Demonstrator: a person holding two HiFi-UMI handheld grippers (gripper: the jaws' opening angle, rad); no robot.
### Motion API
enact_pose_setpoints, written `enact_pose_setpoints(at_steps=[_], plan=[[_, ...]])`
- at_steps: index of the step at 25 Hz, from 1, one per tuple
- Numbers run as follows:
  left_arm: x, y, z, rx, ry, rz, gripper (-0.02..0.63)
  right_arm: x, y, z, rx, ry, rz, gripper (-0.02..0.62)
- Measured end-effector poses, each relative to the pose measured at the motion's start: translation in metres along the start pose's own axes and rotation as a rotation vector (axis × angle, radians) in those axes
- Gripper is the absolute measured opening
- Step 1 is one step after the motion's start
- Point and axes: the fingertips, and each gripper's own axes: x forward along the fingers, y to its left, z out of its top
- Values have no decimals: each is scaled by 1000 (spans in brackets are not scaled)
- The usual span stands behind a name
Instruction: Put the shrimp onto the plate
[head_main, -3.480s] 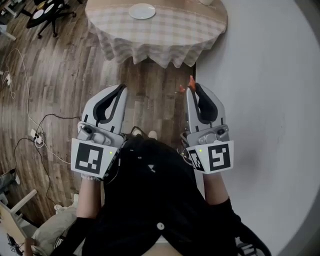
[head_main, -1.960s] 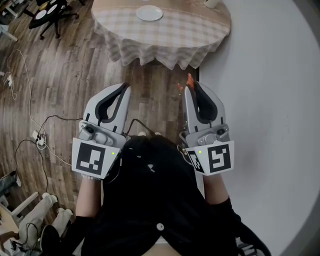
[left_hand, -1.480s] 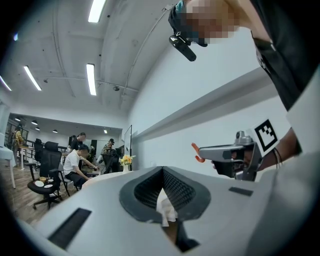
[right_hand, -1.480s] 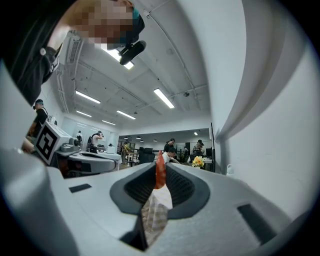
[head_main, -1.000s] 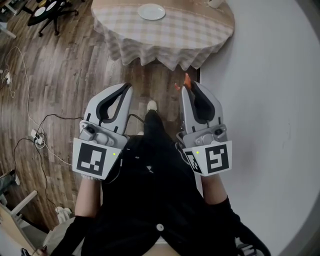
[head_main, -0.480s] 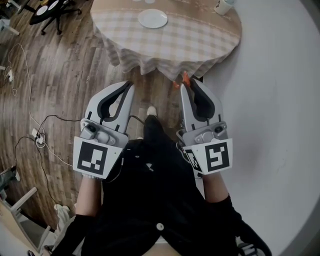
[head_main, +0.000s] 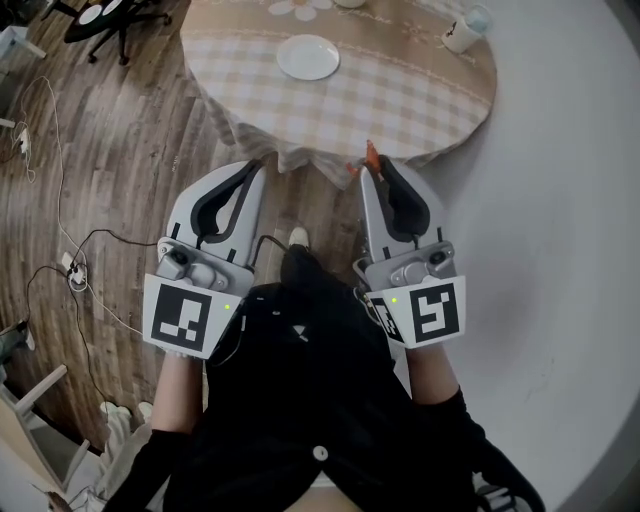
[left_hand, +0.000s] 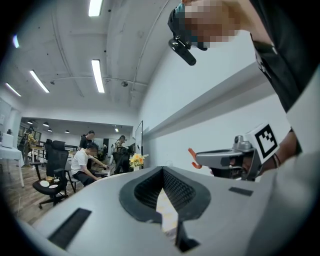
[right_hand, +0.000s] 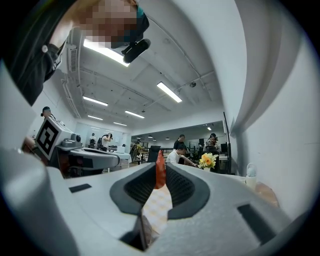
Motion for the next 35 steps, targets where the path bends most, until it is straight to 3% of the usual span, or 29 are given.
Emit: enact_pose_setpoints(at_steps=[15,25,35], plan=[[55,35,8,11,0,114,1,59,-42,-5,-30,-14,103,48],[71,39,13,29,5,106,1,67,-55,-5,-33,-22,92,48],[102,54,16,36,-15,39,1,86,-71,-4,-52,-25,30,48]])
